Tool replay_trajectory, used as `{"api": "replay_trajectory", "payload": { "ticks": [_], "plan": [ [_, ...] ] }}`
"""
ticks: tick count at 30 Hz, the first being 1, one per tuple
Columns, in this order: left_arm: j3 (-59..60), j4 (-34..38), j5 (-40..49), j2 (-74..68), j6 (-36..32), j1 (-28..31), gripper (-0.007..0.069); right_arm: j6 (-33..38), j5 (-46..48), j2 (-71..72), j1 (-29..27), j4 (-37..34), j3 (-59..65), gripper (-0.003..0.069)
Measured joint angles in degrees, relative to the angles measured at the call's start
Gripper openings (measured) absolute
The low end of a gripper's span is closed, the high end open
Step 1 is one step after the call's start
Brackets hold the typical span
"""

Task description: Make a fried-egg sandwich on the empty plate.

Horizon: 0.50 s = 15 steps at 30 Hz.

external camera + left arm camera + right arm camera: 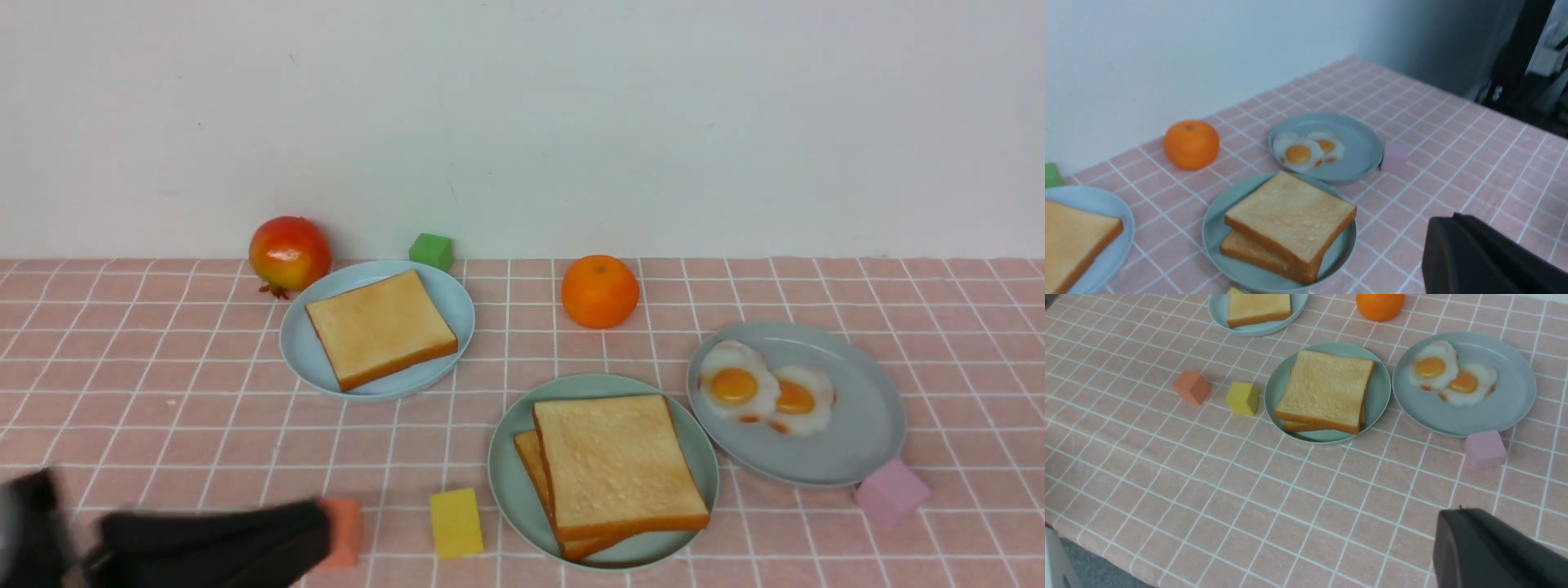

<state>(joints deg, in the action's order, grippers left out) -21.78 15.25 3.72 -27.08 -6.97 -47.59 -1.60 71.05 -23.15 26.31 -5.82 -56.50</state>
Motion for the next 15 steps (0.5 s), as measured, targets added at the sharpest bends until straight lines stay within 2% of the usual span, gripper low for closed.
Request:
{"api": "replay_trajectory", "payload": {
  "ticks": [6,15],
  "plan": [
    [5.3,0.1,-1.8,10.2,0.0,0.0,0.0012,0.0,0.8,0.0,0.0,0.0,0.0,0.0011],
    [7.1,0.2,3.6,10.4,0.0,0.0,0.0012,0.0,0.9,0.0,0.0,0.0,0.0,0.0016]
  ]
}}
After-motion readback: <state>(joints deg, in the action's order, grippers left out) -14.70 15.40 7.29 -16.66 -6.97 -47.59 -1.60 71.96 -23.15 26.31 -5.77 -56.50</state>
